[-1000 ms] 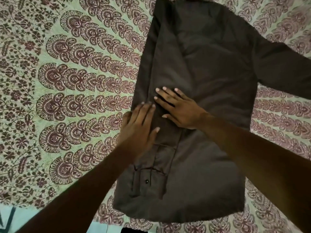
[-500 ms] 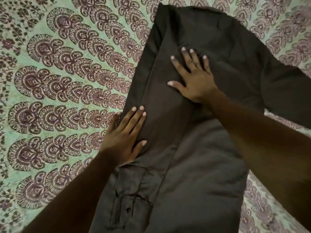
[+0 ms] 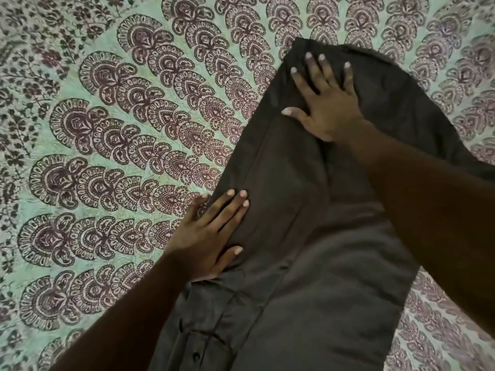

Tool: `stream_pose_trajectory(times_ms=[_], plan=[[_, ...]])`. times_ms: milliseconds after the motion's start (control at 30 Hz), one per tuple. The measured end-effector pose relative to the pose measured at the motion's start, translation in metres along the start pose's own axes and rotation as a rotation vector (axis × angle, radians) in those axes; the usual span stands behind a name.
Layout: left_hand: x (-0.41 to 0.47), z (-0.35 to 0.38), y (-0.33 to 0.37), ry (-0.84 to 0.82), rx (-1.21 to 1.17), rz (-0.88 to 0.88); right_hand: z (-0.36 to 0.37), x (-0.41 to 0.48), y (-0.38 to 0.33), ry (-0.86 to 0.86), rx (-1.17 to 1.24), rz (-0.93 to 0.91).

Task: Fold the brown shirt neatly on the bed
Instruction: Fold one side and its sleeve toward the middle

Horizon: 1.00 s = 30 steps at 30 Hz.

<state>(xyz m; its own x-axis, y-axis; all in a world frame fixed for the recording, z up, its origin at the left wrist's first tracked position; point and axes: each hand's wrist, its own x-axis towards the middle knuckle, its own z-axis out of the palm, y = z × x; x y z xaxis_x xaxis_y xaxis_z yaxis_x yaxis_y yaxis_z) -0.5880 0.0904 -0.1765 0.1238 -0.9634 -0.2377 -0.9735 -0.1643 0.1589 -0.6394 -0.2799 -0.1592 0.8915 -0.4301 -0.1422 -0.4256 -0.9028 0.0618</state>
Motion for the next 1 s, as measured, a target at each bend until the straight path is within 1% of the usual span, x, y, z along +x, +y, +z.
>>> stream_pose_trajectory(times_ms=[67,100,167,200,233,267,367,433,500,567,633,700,767,867,900,933,1000], plan=[[-0.001,-0.001,0.0,-0.007,-0.016,0.003,-0.006,-0.006,-0.02,0.049,0.016,0.029],[-0.001,-0.001,-0.001,-0.005,-0.022,0.007,-0.006,-0.016,-0.031,0.051,0.006,-0.026],[-0.001,0.0,0.0,-0.013,-0.035,0.009,0.003,-0.042,-0.046,0.0,-0.027,-0.23],[-0.001,0.0,0.0,-0.009,-0.037,0.007,0.009,-0.052,-0.049,-0.034,-0.038,-0.292],[-0.002,0.0,-0.001,-0.003,-0.032,0.003,0.013,-0.053,-0.048,-0.057,-0.031,-0.292],[-0.001,0.0,-0.001,0.003,-0.028,0.001,0.014,-0.046,-0.043,-0.067,-0.002,-0.241],[-0.002,0.001,0.0,0.016,-0.023,0.003,0.011,-0.016,-0.028,-0.055,0.081,0.027],[-0.002,0.001,0.001,0.02,-0.029,0.001,0.004,-0.009,-0.031,-0.025,0.082,0.117],[-0.003,0.0,0.001,0.013,-0.034,-0.003,-0.003,-0.022,-0.051,0.02,0.094,0.101],[-0.004,-0.001,0.002,0.011,-0.037,-0.006,-0.001,-0.058,-0.08,0.055,0.122,0.032],[-0.004,0.0,0.002,0.021,-0.038,-0.005,0.012,-0.109,-0.104,0.041,0.153,-0.022],[-0.005,0.002,0.003,0.043,-0.033,-0.001,0.027,-0.16,-0.115,-0.002,0.121,-0.031],[-0.007,0.003,0.003,0.058,-0.025,0.002,0.039,-0.189,-0.106,-0.026,0.105,0.072],[-0.008,0.0,0.005,0.064,-0.029,0.005,0.04,-0.198,-0.083,-0.021,0.183,0.37],[-0.009,-0.002,0.006,0.058,-0.028,-0.001,0.037,-0.198,-0.082,-0.017,0.201,0.41],[-0.01,-0.005,0.008,0.053,-0.033,-0.012,0.034,-0.198,-0.086,-0.009,0.195,0.398],[-0.019,-0.013,0.013,0.074,-0.091,-0.051,0.028,-0.202,-0.105,0.023,0.162,0.26]])
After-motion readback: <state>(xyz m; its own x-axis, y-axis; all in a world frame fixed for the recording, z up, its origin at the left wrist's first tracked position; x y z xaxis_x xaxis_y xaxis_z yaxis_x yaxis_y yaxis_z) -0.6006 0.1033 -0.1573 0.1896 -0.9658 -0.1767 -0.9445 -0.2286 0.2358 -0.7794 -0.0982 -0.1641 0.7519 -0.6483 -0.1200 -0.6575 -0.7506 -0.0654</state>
